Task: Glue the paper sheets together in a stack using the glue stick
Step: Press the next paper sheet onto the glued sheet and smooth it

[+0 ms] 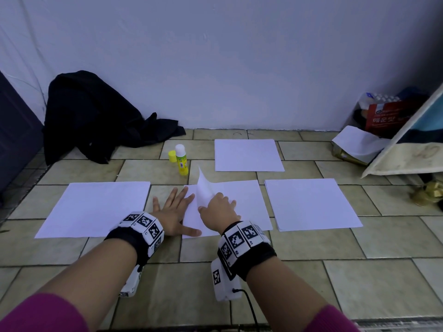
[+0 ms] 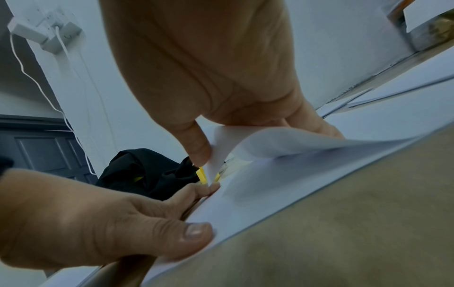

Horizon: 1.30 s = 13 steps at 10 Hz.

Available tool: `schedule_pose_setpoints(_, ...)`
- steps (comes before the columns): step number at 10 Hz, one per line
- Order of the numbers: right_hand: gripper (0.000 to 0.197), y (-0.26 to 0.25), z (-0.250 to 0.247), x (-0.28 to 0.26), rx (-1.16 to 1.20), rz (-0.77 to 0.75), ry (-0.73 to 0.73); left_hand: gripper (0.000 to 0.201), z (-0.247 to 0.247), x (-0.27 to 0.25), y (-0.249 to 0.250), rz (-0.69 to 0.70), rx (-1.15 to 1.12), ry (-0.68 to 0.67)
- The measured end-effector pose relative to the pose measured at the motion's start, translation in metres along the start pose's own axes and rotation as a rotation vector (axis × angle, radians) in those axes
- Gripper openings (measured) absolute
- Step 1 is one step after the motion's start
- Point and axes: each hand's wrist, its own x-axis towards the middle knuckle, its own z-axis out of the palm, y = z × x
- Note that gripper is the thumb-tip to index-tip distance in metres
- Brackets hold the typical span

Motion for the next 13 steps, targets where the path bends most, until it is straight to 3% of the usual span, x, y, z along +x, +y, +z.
schedule_pose_setpoints(1,0.054,-0.0004,-0.0007,-0.0001,-0.005,0.008,-0.002,0.141,-0.0002,0.0004,0.0,-0.001,0.008,-0.01)
schedule_pose_setpoints(3,0.057,0.0003,-0.0003,0.0019,-0.028,-0.001,-0.016,0.132,0.0007,0.0012,-0.0008,-0.004,0.014,-0.013)
schedule_pose_setpoints(4,0.056,0.0019,0.0001,0.0028,-0.034,-0.013,-0.024,0.147,0.0005,0.0015,-0.0014,-0.001,0.015,-0.017)
schedule_pose_setpoints(5,0.057,0.0023,-0.0004,0.0028,-0.027,-0.015,-0.021,0.141,0.0003,0.0015,-0.0003,-0.004,0.017,-0.01)
schedule_pose_setpoints(6,0.058,0.0018,-0.0005,0.0033,-0.017,-0.014,-0.026,0.154,0.0,0.0023,-0.0011,0.002,0.025,-0.019)
schedule_pose_setpoints(7,0.059,0.0021,-0.0008,0.0038,-0.009,-0.013,-0.024,0.144,0.0,0.0013,-0.0003,-0.013,0.026,-0.022)
schedule_pose_setpoints(8,0.06,0.0027,-0.0005,0.004,-0.005,-0.015,-0.027,0.114,0.0002,-0.0022,0.003,-0.017,0.011,0.005)
schedule_pose_setpoints(13,0.057,0.0004,0.0032,0.0097,-0.026,-0.019,-0.026,0.111,-0.001,-0.0029,0.0033,-0.015,0.02,-0.021)
